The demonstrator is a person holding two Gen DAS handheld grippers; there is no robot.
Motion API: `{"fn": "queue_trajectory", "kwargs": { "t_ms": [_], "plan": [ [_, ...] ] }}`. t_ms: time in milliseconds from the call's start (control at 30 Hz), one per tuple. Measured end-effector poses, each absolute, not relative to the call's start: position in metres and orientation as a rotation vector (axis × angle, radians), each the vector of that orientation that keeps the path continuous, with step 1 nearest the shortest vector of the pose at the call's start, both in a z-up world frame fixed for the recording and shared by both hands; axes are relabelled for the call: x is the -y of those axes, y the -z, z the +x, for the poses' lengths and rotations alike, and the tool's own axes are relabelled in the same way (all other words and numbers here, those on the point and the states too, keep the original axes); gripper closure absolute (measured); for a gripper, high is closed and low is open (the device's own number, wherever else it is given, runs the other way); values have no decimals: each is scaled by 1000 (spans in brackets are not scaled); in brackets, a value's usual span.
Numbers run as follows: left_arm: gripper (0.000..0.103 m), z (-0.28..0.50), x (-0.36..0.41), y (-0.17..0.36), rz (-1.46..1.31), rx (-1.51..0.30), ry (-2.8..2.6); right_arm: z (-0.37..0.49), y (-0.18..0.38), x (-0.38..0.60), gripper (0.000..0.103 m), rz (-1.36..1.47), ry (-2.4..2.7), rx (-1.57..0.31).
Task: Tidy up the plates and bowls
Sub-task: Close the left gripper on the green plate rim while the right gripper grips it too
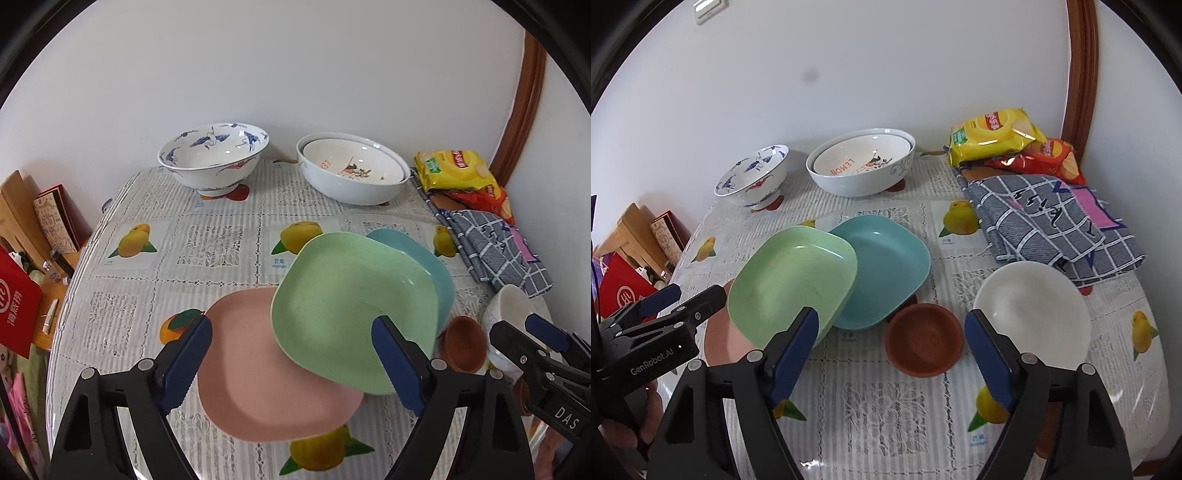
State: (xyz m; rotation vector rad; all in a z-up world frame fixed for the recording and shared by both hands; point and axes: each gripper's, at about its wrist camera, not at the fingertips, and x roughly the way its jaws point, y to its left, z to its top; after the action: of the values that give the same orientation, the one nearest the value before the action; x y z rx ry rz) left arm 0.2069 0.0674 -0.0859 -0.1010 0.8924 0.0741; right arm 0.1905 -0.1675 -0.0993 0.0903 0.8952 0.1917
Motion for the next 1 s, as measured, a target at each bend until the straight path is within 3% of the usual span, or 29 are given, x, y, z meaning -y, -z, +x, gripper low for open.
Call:
{"fn": "queue_trajectory", "kwargs": {
  "t_ms": [100, 367, 567, 733, 800, 933, 1000],
  "plan": [
    [20, 221, -68, 95, -109, -917, -57, 201, 108, 166, 28, 128, -193, -918],
    [21, 252, -62, 113, -66, -931, -30, 224, 132, 159, 39, 176, -191, -964],
    [22, 270, -66, 127, -82, -942, -25, 236, 140, 151, 43, 180, -207, -972],
    [33, 275, -71, 132, -90, -941, -15, 245, 144, 138, 46, 165, -227, -977],
    [42, 275, -73, 134, -101, -945, -10, 247, 146, 131, 49, 146, -229, -979],
    [49, 275, -78, 137, -120, -947, -8, 251, 153, 121, 62, 131, -245, -1003],
    [59, 275, -80, 138, -127, -948, -3, 253, 157, 118, 68, 130, -251, -1016]
  ]
}}
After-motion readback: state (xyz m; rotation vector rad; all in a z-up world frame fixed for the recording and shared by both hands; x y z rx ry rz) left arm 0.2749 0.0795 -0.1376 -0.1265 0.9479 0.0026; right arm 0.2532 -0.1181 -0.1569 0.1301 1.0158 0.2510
